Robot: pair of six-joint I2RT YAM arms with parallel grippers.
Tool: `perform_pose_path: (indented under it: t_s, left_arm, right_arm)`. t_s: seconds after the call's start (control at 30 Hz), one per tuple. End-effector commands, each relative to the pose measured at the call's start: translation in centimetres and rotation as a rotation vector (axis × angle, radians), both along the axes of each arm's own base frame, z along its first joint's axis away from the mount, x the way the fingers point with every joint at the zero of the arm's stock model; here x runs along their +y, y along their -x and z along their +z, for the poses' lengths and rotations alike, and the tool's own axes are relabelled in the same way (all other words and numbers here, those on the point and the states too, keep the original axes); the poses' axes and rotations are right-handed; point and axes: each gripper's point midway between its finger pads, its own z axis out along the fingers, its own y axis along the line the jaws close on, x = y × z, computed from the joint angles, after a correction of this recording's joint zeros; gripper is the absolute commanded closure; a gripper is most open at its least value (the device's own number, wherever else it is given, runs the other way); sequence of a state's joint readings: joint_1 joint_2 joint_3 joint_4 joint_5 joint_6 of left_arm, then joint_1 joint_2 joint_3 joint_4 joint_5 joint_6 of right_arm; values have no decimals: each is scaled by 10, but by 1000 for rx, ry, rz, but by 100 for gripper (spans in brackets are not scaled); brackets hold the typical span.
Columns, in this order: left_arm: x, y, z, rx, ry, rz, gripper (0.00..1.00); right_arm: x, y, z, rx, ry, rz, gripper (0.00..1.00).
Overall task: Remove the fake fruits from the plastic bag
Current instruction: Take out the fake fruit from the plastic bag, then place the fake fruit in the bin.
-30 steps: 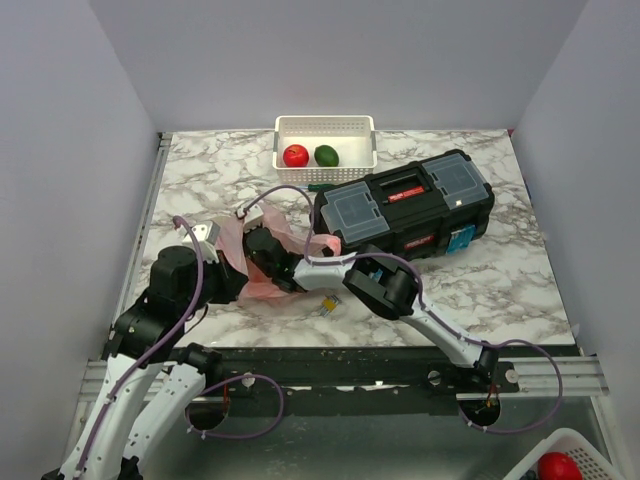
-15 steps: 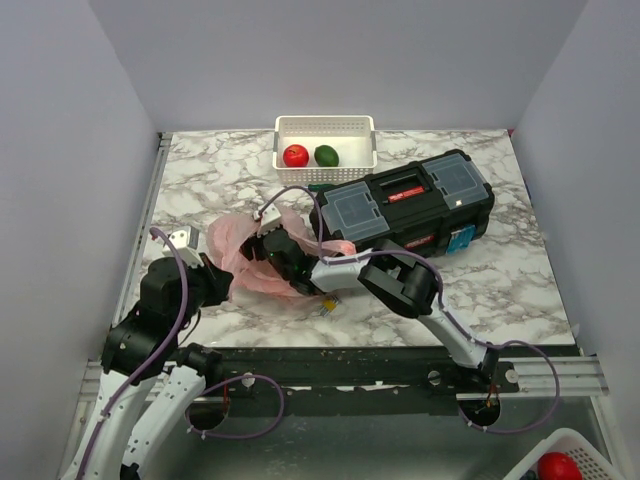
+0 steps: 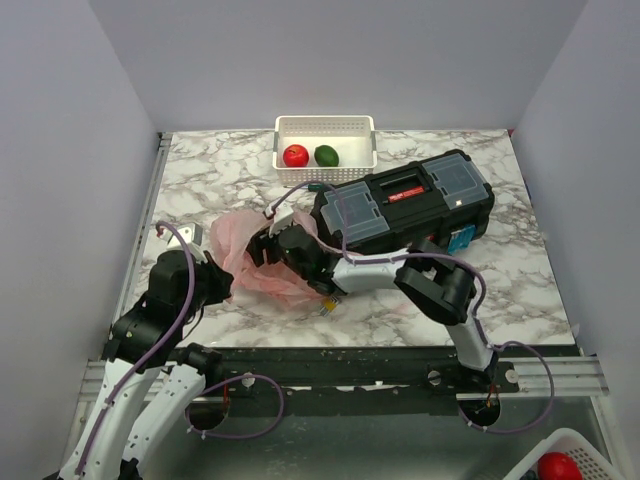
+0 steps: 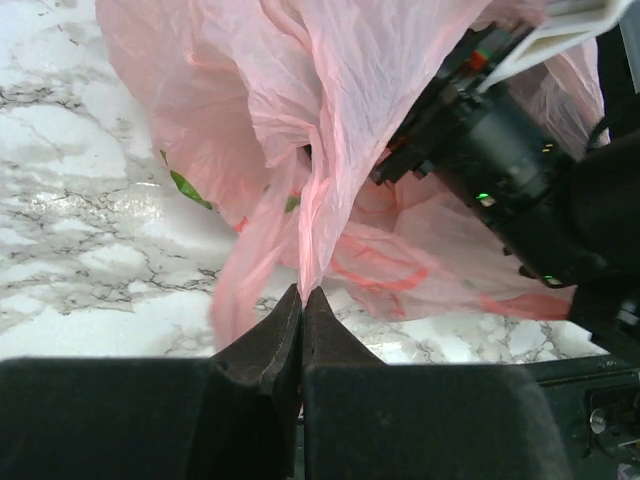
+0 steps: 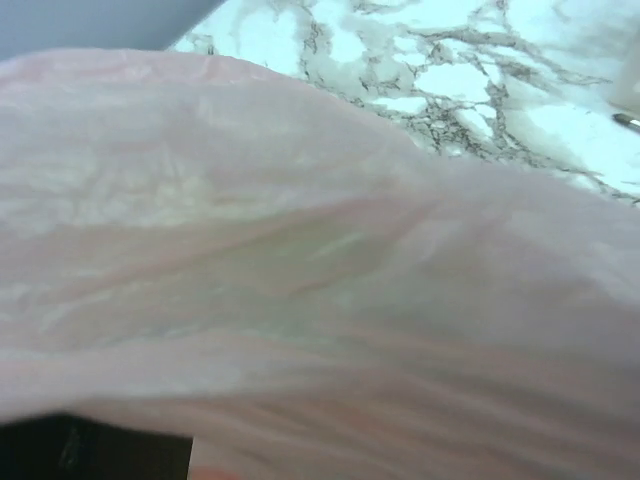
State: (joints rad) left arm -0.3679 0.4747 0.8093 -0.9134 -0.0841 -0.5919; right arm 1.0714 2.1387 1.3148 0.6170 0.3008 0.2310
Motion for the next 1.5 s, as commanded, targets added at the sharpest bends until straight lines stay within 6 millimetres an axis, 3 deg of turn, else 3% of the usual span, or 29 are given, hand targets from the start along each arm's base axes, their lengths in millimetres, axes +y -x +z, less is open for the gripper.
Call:
perform_pose_path:
  t_s: [0.0,0.33,0.53,0.77,1.07,1.17,1.37,1.47]
  left_arm:
    - [-7,0,5,-14,19,-39,100]
    - [-3,-1,4,-16,16,-10,100]
    - [0,-1,4,-15,15,9,100]
    - [-1,0,5,-18,19,5,100]
    - [-2,0,6,-26,25,2,100]
    - [-2,0,7,-32,26,0,100]
    - [5,3,11,-59,28,32,100]
    - [12,5,17,-86,33,72,100]
  right_arm:
    - [-18,13,25,36,-8,13,98]
    - [-30,51,37,107,8,158,99]
    - [-39,78,72,98,-12,277,99]
    - [-64,85,119,34,-52,259,99]
    - [-81,80,183,-77,-104,207,99]
    - [-86,69,198,-116,-111,154,99]
    - [-94,26,233,-146,-144,37,99]
    - [-104,-6,241,-138,-168,-55,99]
